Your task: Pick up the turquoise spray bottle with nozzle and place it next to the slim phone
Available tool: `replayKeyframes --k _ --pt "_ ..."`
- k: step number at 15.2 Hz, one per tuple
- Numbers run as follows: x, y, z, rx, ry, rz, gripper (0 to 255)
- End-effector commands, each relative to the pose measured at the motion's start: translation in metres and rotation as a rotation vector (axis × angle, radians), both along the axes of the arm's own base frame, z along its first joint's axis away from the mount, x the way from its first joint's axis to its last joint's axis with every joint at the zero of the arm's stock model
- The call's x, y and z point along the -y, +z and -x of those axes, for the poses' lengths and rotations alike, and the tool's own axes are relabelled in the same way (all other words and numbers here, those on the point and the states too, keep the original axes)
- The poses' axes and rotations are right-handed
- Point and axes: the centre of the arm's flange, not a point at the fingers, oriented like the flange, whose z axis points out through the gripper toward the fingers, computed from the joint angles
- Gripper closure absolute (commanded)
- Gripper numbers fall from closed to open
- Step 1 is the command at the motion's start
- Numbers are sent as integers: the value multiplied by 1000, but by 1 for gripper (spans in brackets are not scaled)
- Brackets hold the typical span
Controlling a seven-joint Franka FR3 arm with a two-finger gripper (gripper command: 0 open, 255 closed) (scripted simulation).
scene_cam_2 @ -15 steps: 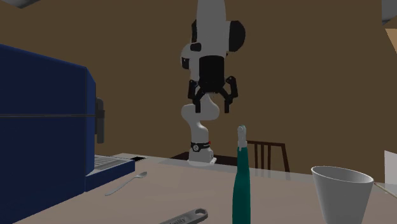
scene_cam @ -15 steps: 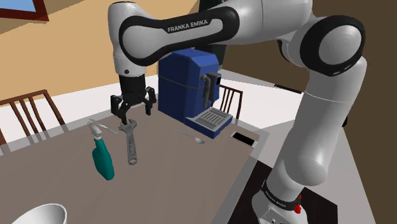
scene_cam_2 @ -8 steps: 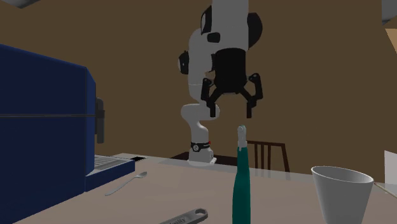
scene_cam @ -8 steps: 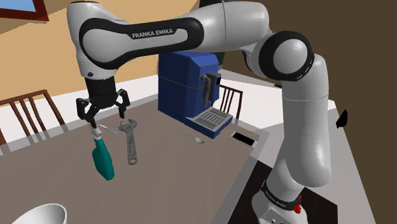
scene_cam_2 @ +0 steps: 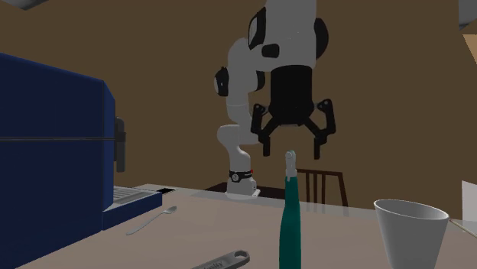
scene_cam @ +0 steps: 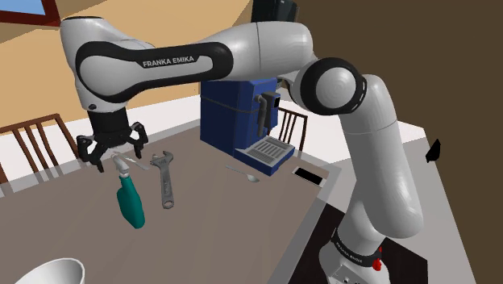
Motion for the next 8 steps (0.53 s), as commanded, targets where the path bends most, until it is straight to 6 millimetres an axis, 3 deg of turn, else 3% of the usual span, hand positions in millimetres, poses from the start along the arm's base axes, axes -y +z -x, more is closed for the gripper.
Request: replayKeyframes --k 1,8 --pt "0 -10 1 0 0 0 0" --pt "0 -18 1 0 0 0 0"
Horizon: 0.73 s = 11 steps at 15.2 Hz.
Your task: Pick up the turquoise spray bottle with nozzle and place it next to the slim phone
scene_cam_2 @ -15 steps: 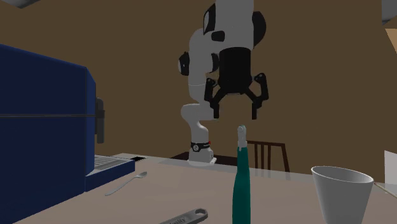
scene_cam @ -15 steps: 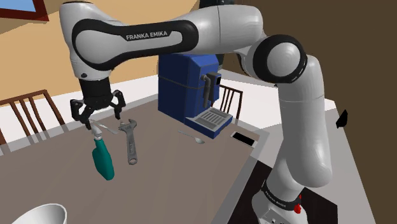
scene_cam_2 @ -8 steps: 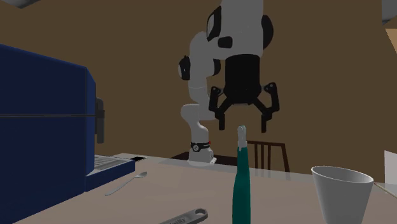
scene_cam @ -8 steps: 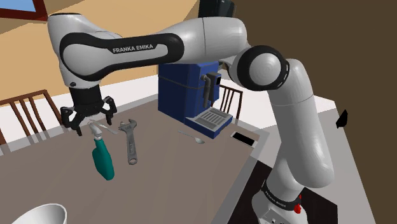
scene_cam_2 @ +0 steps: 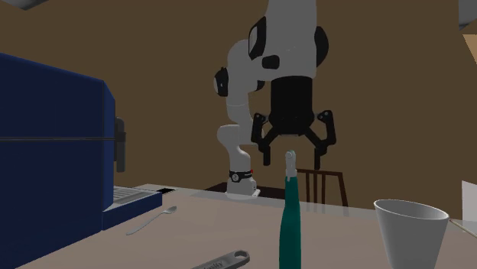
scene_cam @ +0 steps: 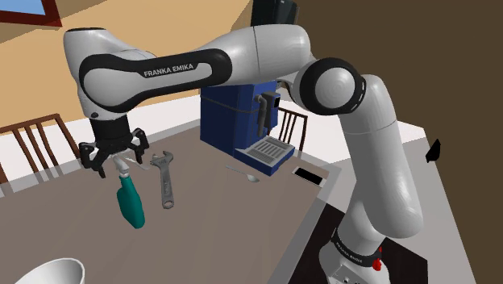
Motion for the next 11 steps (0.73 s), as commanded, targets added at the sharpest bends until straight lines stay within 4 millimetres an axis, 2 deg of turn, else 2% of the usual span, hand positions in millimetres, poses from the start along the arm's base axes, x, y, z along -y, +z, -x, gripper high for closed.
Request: replayKeyframes --k 1,2,3,11 --pt "0 0 0 0 0 0 0" --pt "0 0 0 0 0 0 0" --pt "0 0 0 0 0 0 255" --pt "0 0 0 0 0 0 255"
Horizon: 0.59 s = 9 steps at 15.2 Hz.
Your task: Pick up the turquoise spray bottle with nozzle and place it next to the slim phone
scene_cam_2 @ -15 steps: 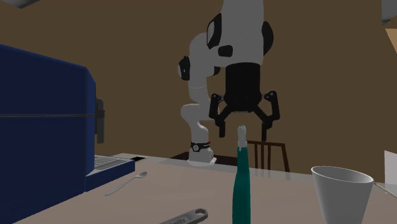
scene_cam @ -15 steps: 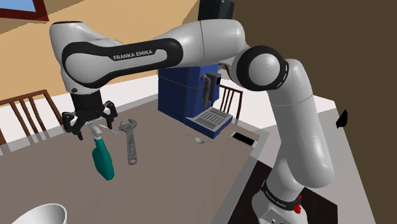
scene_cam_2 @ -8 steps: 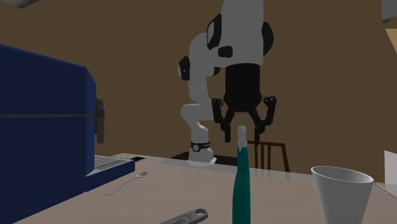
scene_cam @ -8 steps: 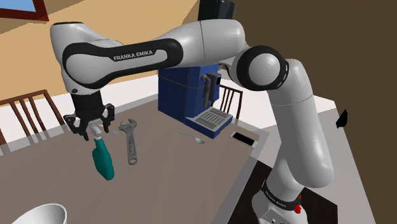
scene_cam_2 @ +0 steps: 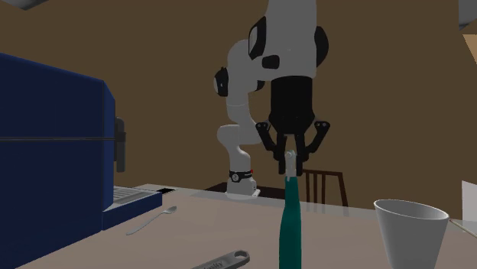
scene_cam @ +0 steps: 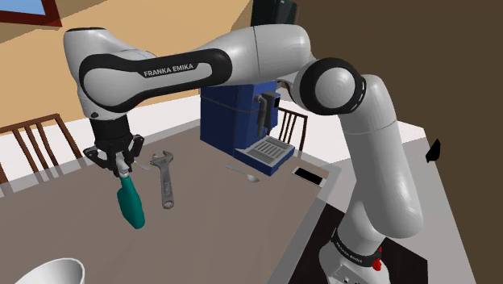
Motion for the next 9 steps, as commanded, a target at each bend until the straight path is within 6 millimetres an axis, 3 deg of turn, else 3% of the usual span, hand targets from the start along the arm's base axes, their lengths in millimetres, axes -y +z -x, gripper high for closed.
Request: replayKeyframes --k 1,9 --pt "0 0 0 0 0 0 255" --pt "0 42 0 0 0 0 255"
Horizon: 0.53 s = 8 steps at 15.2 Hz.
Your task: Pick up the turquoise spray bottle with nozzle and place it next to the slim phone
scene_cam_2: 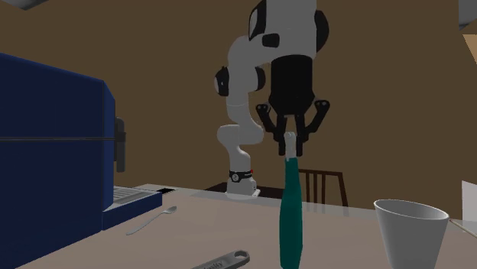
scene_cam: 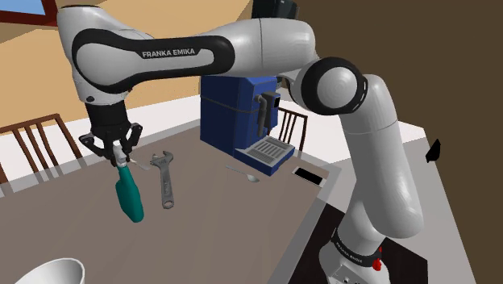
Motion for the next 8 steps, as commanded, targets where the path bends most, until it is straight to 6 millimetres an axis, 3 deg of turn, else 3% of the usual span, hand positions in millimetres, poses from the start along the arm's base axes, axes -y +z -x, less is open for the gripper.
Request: replayKeyframes --k 1,6,8 --pt "0 11 0 0 0 0 255" --pt "0 37 0 0 0 0 255" --pt "22 47 12 0 0 0 255"
